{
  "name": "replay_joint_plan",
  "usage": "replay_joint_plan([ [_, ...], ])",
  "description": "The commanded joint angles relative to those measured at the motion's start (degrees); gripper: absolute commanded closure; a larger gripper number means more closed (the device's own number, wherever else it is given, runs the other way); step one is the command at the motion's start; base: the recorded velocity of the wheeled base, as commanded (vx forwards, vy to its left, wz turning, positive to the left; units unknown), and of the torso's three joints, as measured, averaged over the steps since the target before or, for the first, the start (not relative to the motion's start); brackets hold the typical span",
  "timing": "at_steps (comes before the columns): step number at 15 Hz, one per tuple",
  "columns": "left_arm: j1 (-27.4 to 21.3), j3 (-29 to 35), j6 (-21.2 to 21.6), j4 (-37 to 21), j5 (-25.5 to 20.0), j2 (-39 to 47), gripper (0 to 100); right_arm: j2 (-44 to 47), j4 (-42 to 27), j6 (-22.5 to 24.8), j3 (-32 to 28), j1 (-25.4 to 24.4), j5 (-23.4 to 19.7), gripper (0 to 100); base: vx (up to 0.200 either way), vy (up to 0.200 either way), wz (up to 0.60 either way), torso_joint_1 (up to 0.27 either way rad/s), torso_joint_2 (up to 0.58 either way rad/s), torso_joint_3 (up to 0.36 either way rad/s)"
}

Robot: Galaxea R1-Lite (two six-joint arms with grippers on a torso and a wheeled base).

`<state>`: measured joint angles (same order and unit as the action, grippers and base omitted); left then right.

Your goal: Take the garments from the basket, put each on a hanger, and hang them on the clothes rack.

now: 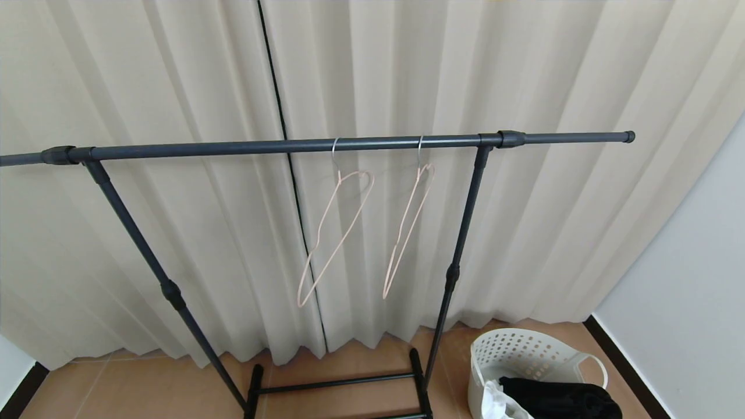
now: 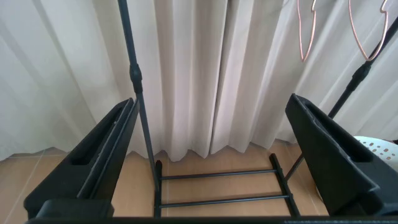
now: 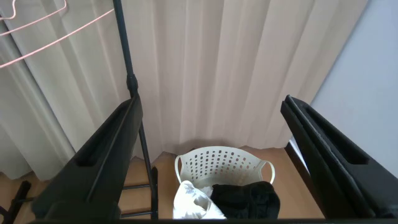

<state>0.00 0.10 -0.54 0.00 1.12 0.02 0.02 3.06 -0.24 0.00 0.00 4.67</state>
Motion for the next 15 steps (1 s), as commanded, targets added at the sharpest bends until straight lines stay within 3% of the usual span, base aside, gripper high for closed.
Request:
replay_joint_plan([
  [1, 0.0, 0.0, 0.0, 0.0, 0.0, 0.0, 0, 0.0, 0.0, 0.1, 0.0, 0.0, 0.0, 0, 0.000, 0.000, 0.00, 0.000, 0.00, 0.000],
  [4, 0.0, 0.0, -0.1, 0.0, 0.1, 0.0, 0, 0.0, 0.0, 0.0, 0.0, 0.0, 0.0, 0, 0.000, 0.000, 0.00, 0.000, 0.00, 0.000],
  [15, 0.0, 0.0, -0.2, 0.0, 0.1, 0.0, 0, 0.0, 0.0, 0.0, 0.0, 0.0, 0.0, 0, 0.000, 0.000, 0.00, -0.145, 0.35, 0.202],
])
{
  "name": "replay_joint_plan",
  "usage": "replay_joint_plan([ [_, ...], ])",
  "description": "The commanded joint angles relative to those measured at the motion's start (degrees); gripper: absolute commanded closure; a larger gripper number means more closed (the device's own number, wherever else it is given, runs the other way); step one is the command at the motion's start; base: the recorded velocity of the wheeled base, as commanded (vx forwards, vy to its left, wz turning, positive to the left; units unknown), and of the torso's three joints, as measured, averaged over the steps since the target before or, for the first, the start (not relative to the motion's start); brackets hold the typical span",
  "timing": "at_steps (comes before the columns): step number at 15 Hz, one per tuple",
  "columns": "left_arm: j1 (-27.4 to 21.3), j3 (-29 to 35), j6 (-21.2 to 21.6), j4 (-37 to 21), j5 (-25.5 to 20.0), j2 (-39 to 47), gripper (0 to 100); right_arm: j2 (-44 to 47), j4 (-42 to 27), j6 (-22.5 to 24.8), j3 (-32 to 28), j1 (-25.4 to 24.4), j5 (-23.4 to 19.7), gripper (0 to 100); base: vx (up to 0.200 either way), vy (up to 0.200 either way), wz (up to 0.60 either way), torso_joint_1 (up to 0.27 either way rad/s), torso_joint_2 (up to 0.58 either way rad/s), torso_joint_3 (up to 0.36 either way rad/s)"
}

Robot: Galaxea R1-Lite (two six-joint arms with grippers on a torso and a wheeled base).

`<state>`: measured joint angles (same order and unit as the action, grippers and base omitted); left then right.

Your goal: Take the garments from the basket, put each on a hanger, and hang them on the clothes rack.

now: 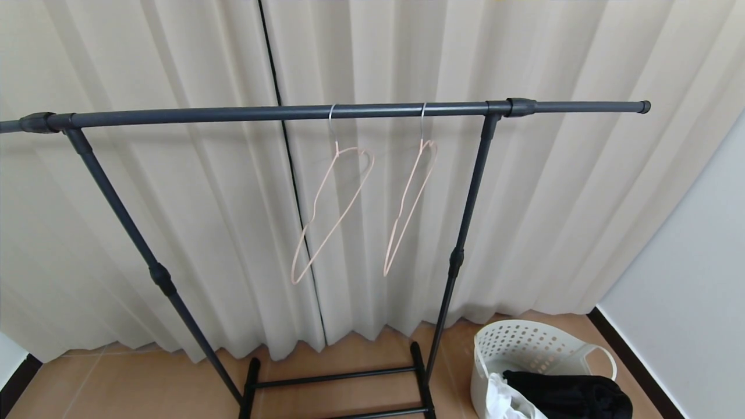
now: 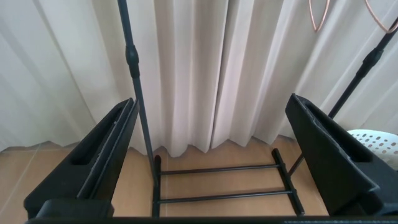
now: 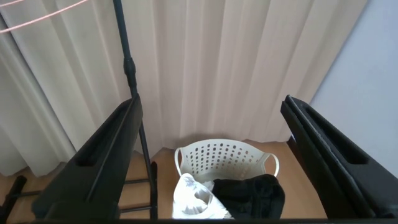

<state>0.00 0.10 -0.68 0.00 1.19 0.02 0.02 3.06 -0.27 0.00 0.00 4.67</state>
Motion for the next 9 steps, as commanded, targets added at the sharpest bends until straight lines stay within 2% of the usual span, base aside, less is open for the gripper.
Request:
replay_joint_plan([
  [1, 0.0, 0.0, 0.0, 0.0, 0.0, 0.0, 0, 0.0, 0.0, 0.0, 0.0, 0.0, 0.0, 0, 0.000, 0.000, 0.00, -0.168, 0.38, 0.222],
  [4, 0.0, 0.0, 0.0, 0.0, 0.0, 0.0, 0, 0.0, 0.0, 0.0, 0.0, 0.0, 0.0, 0, 0.000, 0.000, 0.00, -0.172, 0.43, 0.258],
  [9, 0.0, 0.0, 0.0, 0.0, 0.0, 0.0, 0, 0.0, 0.0, 0.0, 0.0, 0.0, 0.0, 0, 0.000, 0.000, 0.00, -0.201, 0.54, 0.341],
])
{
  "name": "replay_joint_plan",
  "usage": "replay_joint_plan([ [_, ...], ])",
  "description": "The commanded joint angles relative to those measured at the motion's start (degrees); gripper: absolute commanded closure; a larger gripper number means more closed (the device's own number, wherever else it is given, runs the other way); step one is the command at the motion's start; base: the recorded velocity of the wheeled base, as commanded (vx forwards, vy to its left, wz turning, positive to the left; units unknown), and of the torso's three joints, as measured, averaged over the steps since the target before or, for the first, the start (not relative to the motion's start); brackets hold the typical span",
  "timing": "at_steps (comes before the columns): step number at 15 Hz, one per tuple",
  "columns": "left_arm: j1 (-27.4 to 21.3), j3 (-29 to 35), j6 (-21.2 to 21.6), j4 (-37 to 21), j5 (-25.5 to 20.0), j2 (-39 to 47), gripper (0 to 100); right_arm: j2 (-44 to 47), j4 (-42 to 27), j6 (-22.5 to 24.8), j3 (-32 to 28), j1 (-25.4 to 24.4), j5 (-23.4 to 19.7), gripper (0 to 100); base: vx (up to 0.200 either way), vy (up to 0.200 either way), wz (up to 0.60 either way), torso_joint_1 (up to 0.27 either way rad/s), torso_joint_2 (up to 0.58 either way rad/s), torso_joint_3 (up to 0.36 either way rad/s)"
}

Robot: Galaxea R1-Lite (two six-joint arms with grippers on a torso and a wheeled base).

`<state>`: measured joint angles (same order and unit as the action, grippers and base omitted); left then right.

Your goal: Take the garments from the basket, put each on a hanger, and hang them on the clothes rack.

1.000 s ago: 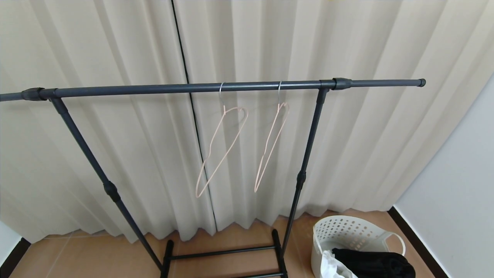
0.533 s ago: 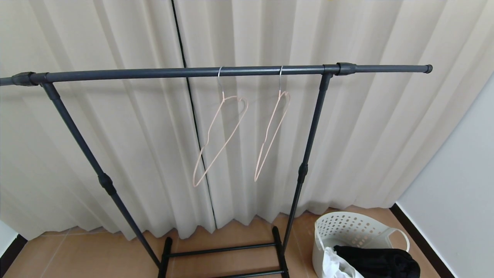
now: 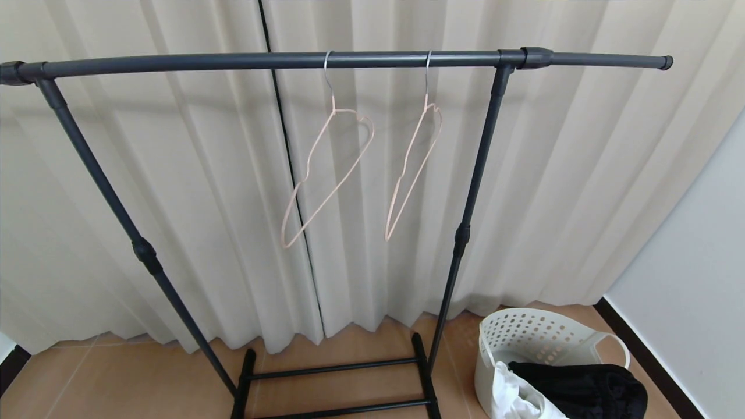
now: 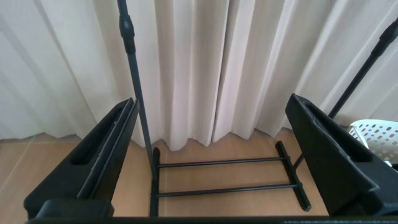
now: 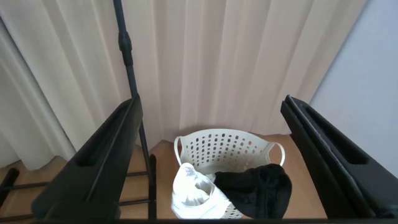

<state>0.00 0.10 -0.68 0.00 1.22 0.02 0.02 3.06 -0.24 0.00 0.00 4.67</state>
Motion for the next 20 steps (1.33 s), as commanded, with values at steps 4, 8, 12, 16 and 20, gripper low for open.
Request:
replay_joint_plan([
  [4, 0.0, 0.0, 0.0, 0.0, -0.1, 0.0, 0, 0.0, 0.0, 0.0, 0.0, 0.0, 0.0, 0, 0.000, 0.000, 0.00, -0.168, 0.53, 0.349],
  [8, 0.0, 0.0, 0.0, 0.0, -0.1, 0.0, 0, 0.0, 0.0, 0.0, 0.0, 0.0, 0.0, 0, 0.000, 0.000, 0.00, -0.145, 0.50, 0.355],
  [12, 0.0, 0.0, 0.0, 0.0, -0.1, 0.0, 0, 0.0, 0.0, 0.0, 0.0, 0.0, 0.0, 0, 0.000, 0.000, 0.00, -0.078, 0.32, 0.239],
  [16, 0.0, 0.0, 0.0, 0.0, -0.1, 0.0, 0, 0.0, 0.0, -0.3, 0.0, 0.0, 0.0, 0, 0.000, 0.000, -0.45, -0.012, 0.04, 0.033],
  [20, 0.0, 0.0, 0.0, 0.0, -0.1, 0.0, 0, 0.0, 0.0, -0.3, 0.0, 0.0, 0.1, 0, 0.000, 0.000, -0.45, 0.004, 0.01, 0.003],
])
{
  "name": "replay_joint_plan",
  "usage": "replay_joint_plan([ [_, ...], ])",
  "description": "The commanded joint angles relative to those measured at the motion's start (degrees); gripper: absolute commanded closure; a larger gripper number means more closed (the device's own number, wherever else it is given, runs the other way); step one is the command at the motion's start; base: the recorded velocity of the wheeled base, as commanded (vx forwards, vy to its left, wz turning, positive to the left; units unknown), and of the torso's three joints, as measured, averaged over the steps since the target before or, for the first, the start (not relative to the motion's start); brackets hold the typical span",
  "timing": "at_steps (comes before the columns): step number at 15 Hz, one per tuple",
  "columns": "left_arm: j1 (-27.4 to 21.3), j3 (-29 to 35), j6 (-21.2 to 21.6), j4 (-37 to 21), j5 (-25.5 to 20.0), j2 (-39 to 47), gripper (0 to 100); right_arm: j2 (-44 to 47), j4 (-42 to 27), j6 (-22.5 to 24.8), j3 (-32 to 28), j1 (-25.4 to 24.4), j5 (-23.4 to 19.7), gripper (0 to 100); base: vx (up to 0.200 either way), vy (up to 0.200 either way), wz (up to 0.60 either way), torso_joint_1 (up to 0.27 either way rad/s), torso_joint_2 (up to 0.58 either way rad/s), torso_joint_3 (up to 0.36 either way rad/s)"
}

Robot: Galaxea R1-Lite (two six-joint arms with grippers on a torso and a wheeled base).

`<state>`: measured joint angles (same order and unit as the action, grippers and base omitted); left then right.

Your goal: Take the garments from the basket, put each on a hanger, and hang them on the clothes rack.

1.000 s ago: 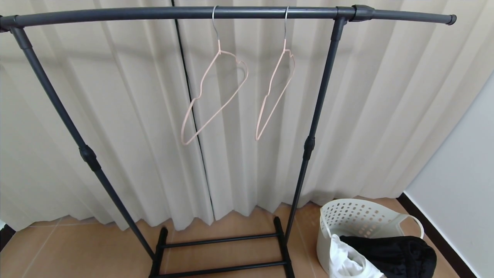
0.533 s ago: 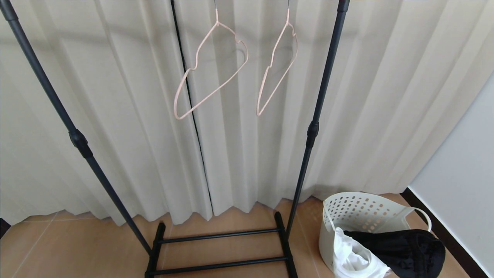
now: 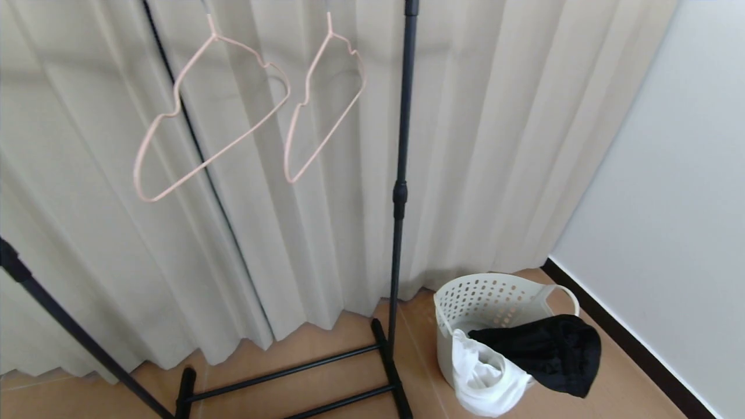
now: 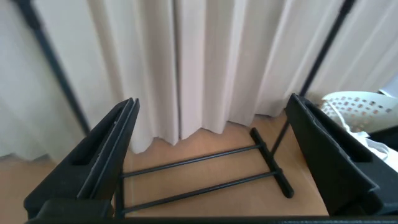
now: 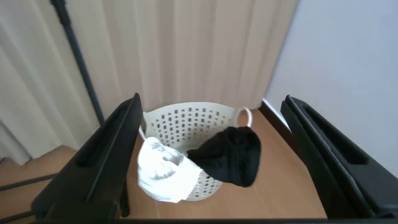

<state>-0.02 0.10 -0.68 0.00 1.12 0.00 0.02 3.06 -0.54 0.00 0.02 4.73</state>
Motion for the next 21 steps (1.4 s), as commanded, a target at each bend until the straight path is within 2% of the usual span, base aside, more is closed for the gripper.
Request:
replay_joint_plan([
  [1, 0.0, 0.0, 0.0, 0.0, 0.0, 0.0, 0, 0.0, 0.0, 0.0, 0.0, 0.0, 0.0, 0, 0.000, 0.000, 0.00, 0.000, 0.00, 0.000],
  [2, 0.0, 0.0, 0.0, 0.0, 0.0, 0.0, 0, 0.0, 0.0, 0.0, 0.0, 0.0, 0.0, 0, 0.000, 0.000, 0.00, 0.000, 0.00, 0.000],
  [8, 0.0, 0.0, 0.0, 0.0, 0.0, 0.0, 0, 0.1, 0.0, 0.0, 0.0, 0.0, 0.0, 0, 0.000, -0.200, 0.00, 0.003, 0.00, 0.004],
  [12, 0.0, 0.0, 0.0, 0.0, 0.0, 0.0, 0, 0.0, 0.0, 0.0, 0.0, 0.0, 0.0, 0, 0.000, 0.000, 0.00, 0.000, 0.00, 0.000],
  [17, 0.0, 0.0, 0.0, 0.0, 0.1, 0.0, 0, 0.0, 0.0, 0.1, 0.0, 0.0, -0.1, 0, 0.000, 0.000, 0.00, -0.052, 0.32, 0.264],
  [21, 0.0, 0.0, 0.2, 0.0, 0.1, 0.0, 0, 0.0, 0.0, 0.2, 0.0, 0.0, -0.1, 0, 0.000, 0.000, 0.00, -0.009, 0.10, 0.088],
])
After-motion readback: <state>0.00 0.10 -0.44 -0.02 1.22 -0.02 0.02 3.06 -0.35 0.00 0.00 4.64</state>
